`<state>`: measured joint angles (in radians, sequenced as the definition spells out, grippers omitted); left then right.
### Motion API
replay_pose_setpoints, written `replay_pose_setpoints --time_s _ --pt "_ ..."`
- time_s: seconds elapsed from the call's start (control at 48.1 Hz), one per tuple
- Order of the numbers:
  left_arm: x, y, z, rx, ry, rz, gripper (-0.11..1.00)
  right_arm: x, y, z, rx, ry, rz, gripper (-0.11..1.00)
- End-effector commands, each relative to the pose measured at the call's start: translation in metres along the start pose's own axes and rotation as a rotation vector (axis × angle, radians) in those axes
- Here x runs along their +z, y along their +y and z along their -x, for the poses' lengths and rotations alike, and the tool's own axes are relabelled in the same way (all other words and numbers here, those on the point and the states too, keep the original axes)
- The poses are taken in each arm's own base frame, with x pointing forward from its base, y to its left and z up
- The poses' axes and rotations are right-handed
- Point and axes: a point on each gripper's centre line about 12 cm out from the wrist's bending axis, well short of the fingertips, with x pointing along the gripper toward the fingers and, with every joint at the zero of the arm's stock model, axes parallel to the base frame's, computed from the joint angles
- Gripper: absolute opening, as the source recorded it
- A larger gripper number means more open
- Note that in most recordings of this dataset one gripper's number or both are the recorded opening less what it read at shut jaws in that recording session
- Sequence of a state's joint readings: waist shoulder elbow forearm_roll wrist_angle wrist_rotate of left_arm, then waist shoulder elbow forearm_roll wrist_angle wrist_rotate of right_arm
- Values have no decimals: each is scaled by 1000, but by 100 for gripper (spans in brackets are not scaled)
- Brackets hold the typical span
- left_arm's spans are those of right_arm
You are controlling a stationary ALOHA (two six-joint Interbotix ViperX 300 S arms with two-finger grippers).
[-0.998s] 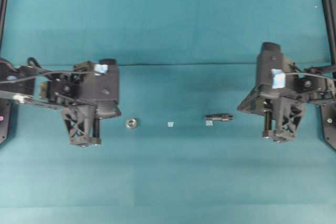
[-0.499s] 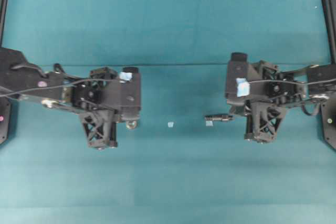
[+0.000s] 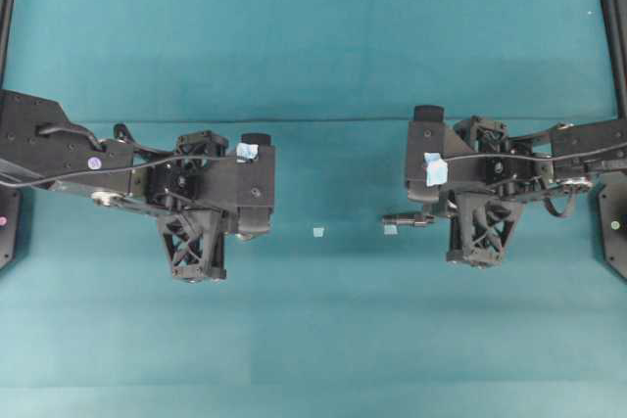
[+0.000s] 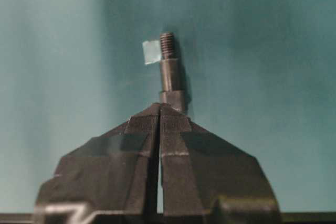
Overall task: Insert the washer onto the shaft with both hands.
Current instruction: 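Lower left gripper over the washer and right gripper over the shaft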
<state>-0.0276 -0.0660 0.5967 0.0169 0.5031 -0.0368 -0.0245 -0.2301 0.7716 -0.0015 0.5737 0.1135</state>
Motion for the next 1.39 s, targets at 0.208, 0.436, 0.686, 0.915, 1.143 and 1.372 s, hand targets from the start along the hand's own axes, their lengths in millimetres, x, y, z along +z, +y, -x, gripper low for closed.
replay_pose_setpoints --time_s 0.208,0.436,0.686,0.915,1.143,1.372 --pt "1 1 1 1 -15 4 12 3 -5 -5 -9 8 -9 15" --pt "-2 1 -4 2 -3 -2 78 1 -4 -13 -12 34 1 79" --pt "-6 1 -7 3 0 -3 94 0 -7 -13 -32 37 31 89" --pt "-11 1 -18 3 28 -2 94 -2 -9 -17 -35 46 39 89" --pt "-19 1 -36 4 70 2 94 -4 -8 -26 -33 58 82 88" --pt "-22 0 -45 3 83 4 93 -9 -9 -38 -33 89 101 88"
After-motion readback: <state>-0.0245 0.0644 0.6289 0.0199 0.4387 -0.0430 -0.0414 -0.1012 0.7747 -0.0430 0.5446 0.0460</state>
